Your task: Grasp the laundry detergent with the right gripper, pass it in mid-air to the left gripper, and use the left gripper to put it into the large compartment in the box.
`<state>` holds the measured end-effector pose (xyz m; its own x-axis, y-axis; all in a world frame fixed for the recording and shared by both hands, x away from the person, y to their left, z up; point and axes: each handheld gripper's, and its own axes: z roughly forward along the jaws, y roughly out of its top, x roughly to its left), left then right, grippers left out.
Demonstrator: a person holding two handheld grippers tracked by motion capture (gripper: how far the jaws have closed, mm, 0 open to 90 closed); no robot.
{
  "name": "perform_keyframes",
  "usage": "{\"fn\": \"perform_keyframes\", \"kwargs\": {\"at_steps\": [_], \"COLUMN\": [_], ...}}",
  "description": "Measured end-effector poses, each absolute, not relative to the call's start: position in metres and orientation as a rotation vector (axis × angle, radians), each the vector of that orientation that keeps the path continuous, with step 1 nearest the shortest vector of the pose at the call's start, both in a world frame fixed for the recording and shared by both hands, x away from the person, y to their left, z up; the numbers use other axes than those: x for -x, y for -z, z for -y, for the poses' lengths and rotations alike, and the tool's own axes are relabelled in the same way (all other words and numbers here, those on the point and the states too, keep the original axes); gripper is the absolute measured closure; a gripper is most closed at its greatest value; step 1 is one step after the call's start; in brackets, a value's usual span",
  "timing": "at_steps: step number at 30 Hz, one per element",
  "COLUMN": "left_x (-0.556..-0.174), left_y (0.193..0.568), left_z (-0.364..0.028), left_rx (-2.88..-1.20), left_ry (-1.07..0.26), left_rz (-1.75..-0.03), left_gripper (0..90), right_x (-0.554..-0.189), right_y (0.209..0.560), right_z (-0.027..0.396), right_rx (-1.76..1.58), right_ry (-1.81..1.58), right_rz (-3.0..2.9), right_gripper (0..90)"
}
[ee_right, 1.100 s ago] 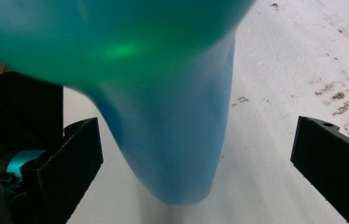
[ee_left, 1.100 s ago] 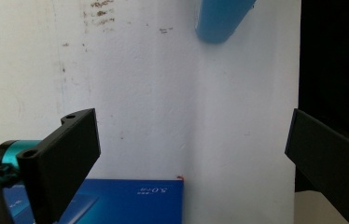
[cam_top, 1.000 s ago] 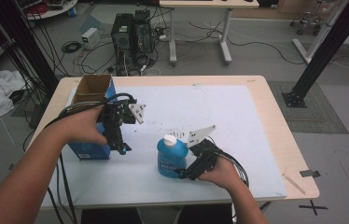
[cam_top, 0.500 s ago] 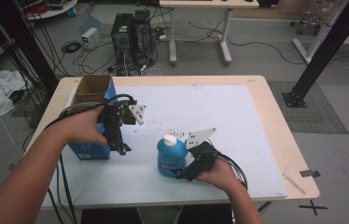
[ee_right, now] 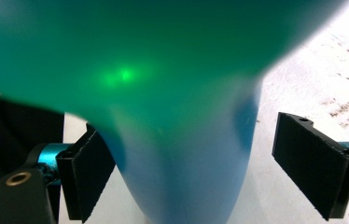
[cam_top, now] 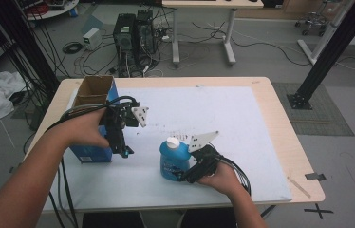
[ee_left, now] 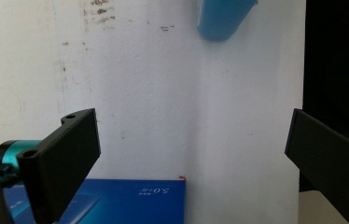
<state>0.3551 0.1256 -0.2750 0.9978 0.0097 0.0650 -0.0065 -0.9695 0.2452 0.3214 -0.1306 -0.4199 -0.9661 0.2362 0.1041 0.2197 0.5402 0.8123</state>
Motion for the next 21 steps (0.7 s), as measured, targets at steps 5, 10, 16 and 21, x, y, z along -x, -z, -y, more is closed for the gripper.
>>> {"fn": "perform_keyframes", "kwargs": {"at_steps": [5, 10, 16, 21], "left_x": [-0.3549, -0.3542, -0.3541, -0.3541], "left_y": [0.2750, 0.2748, 0.2745, 0.2751], "left_z": [-0.1256, -0.1261, -0.1270, -0.1278], "left_rx": [-2.893, -2.891, -2.889, -2.891], "left_ry": [-0.098, -0.097, -0.101, -0.103], "left_rz": [0.000, -0.009, -0.005, -0.003], "left_gripper": [3.2, 3.3, 3.3, 3.2], "right_x": [-0.3210, -0.3203, -0.3200, -0.3204], "right_y": [0.4201, 0.4206, 0.4211, 0.4211], "right_z": [0.1298, 0.1287, 0.1275, 0.1273], "right_rx": [-0.401, -0.409, -0.407, -0.422], "right_ry": [-1.456, -1.470, -1.476, -1.492], "right_rz": [-2.737, -2.719, -2.716, -2.703], "right_gripper": [13.8, 15.4, 18.8, 24.3]}}
